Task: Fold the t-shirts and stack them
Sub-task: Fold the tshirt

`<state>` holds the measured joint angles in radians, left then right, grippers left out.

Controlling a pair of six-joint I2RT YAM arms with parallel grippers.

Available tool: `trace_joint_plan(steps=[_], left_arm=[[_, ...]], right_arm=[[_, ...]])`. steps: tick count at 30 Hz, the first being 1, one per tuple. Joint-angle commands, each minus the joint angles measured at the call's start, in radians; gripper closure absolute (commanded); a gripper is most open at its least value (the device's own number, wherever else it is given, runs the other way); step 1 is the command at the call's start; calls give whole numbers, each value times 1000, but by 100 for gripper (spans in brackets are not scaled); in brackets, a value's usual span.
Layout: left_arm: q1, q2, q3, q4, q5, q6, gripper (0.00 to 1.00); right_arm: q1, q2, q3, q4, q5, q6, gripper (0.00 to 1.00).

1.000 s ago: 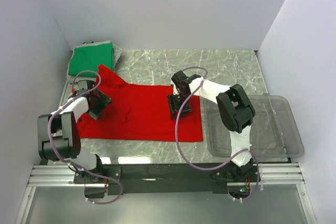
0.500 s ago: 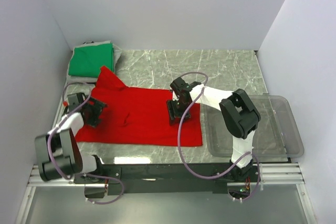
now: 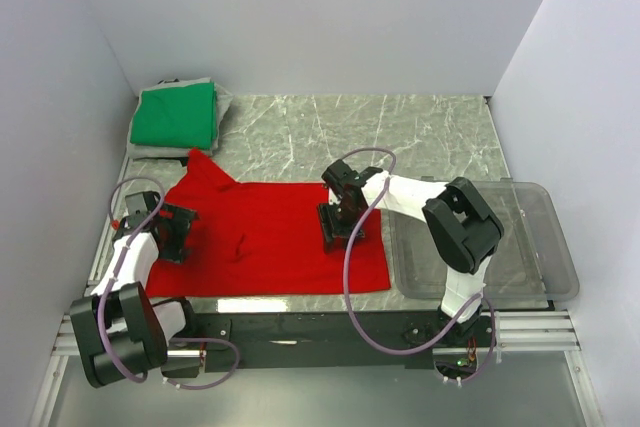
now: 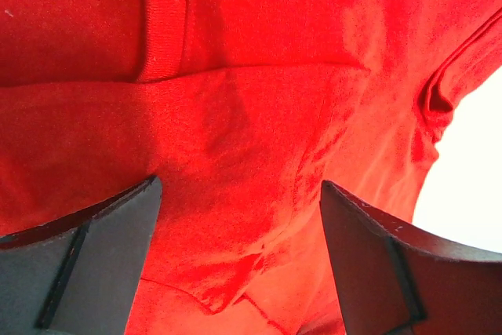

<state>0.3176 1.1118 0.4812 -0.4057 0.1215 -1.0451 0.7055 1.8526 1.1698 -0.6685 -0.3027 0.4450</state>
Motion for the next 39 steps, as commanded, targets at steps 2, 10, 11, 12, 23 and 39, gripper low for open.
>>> trace_joint_plan(steps=[2, 10, 11, 12, 23, 39], left_arm=[[5, -20, -21, -192, -97, -58, 9], [5, -40, 14, -248, -89, -58, 7], [5, -40, 39, -255, -95, -56, 7], [3, -41, 52, -265, -101, -50, 7], [-83, 11, 197, -147, -131, 3, 10], [-101, 267, 102, 25, 21, 25, 11]], right_arm=[[31, 33, -88, -60, 70, -2, 40], [42, 0, -88, -92, 74, -14, 40], [42, -1, -72, -109, 77, -17, 40], [42, -7, -62, -121, 83, -26, 40], [37, -15, 125, -210, 177, -66, 39], [38, 25, -9, -123, 94, -71, 39]])
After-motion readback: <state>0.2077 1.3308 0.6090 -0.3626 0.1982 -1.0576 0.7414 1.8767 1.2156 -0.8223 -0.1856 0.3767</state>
